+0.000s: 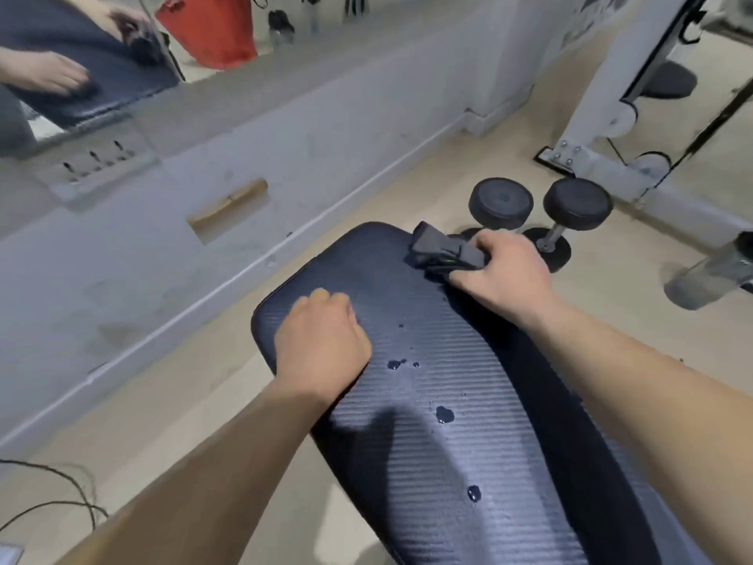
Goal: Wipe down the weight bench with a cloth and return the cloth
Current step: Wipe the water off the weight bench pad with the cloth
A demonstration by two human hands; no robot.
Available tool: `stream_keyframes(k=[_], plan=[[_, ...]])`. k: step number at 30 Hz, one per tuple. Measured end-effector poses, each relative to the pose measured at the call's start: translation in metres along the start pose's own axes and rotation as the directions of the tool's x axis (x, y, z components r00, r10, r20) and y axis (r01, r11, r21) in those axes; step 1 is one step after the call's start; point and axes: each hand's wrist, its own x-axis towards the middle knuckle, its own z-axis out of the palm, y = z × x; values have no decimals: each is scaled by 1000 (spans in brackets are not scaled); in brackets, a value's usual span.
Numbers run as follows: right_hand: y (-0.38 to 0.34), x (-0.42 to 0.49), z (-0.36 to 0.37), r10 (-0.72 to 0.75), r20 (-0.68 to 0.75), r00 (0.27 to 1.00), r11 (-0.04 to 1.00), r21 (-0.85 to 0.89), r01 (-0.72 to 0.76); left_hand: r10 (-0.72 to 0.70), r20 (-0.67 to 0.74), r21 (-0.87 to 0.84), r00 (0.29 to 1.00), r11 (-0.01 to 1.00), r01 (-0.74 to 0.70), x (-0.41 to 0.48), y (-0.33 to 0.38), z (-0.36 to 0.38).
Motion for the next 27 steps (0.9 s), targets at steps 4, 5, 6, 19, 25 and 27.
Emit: stream_keyframes(k=[4,5,6,19,25,27], plan=[[11,-5,-8,-18,88,996,997,72,11,2,-90,29,996,1000,1,-1,-1,15],[11,-10,-6,-33,87,996,998,54,29,-4,-103,3,995,1000,4,-6,-2,16],[9,-17,-5,-54,84,995,998,33,51,-18,-106,-39,994,999,14,-14,-3,15],[-33,-154,17,-289,169,942,952,-54,302,93,-26,34,995,995,-92,-112,-27,17],[-18,-146,21,-363,134,922,928,-37,371,166,21,-121,986,979,-163,-105,-49,2],[-17,-125,24,-341,85,936,938,-29,344,181,62,-166,981,972,-169,-102,-64,-2]])
